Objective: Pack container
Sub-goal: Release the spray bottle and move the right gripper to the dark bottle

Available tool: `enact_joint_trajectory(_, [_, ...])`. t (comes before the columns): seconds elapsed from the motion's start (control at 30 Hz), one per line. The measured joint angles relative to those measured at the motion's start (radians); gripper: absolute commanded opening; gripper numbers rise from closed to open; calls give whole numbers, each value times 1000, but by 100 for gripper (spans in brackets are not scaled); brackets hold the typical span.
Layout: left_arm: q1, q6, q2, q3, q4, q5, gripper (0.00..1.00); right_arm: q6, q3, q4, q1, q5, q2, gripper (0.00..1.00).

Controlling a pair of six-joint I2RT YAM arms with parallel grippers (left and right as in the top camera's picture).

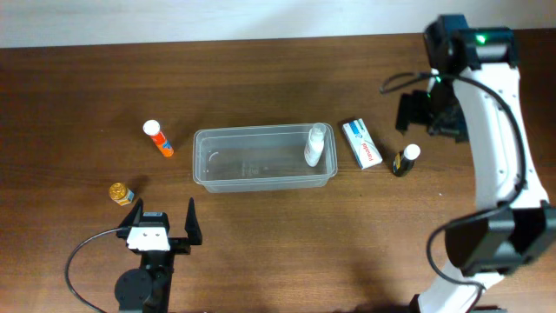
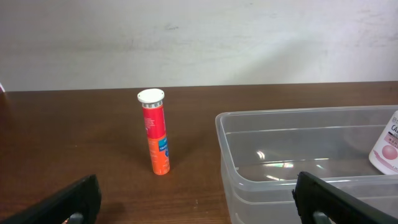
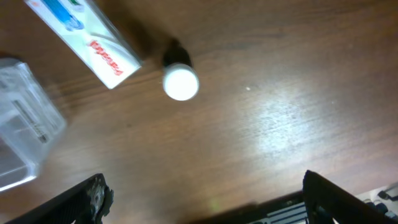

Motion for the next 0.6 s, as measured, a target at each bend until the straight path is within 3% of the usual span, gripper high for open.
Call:
enact_joint_trajectory(0.5, [0, 0, 0, 0, 0, 0, 99, -77, -464, 481, -10, -40, -43, 91])
enact_joint_trajectory(0.6, [0, 0, 0, 0, 0, 0, 99, -82, -517, 549, -10, -48, -43, 84])
